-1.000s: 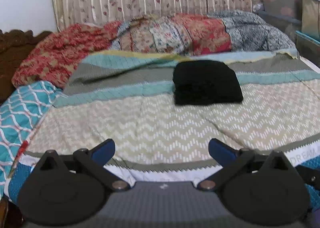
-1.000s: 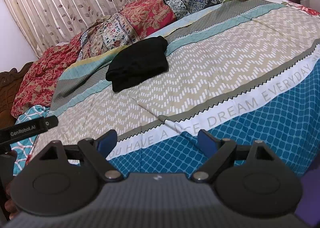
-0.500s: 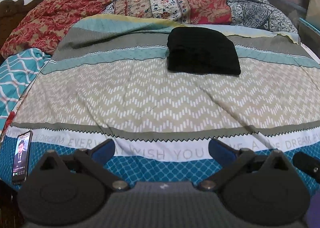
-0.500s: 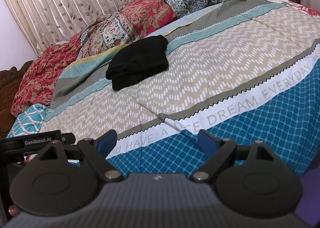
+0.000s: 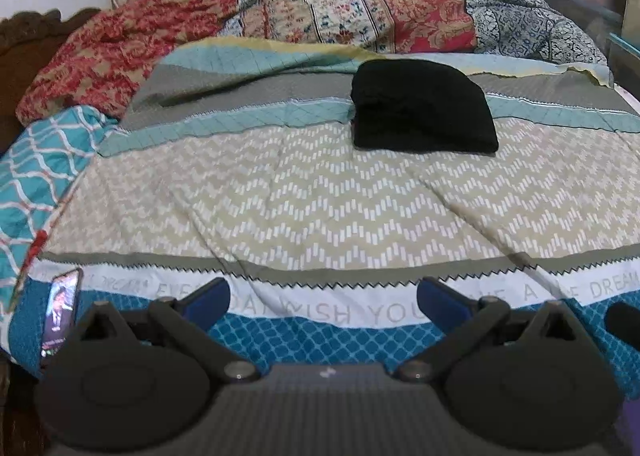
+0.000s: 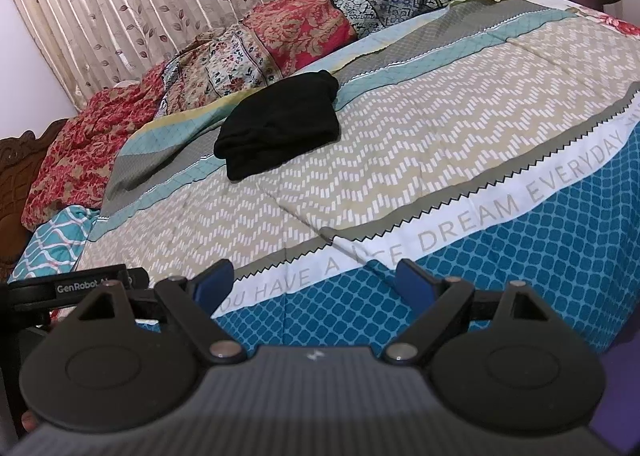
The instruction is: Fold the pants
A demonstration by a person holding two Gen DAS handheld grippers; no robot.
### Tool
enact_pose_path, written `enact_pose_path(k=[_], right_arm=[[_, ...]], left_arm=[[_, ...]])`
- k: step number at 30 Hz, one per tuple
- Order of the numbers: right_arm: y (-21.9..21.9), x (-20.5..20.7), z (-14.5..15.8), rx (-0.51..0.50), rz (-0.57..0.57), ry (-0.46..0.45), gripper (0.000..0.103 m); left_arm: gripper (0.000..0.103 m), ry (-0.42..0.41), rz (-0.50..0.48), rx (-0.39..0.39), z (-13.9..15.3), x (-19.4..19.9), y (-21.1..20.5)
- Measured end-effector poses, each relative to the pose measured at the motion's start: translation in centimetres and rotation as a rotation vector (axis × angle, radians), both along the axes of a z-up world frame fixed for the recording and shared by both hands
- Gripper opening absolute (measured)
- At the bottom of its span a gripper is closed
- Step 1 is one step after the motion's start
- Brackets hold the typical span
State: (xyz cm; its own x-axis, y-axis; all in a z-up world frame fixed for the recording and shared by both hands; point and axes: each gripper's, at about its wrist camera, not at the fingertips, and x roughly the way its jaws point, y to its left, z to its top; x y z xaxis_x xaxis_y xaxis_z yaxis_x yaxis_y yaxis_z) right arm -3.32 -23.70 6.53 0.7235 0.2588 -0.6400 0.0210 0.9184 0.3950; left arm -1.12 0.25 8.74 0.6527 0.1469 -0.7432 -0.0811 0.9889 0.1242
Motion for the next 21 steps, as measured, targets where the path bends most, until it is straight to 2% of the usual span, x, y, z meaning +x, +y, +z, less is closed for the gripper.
enact_pose_path(k=[11, 21], right_arm=[[-0.16, -0.10, 0.03, 0.003, -0.005, -0.002, 0.090], [-0.16, -0.10, 0.30, 0.005, -0.006, -0.007, 0.090]], left_arm=[[0.103, -0.031, -0.008, 0.040, 0.32, -0.16, -0.34], [0.103, -0.036, -0.007, 0.042, 0.41, -0.18, -0.01]])
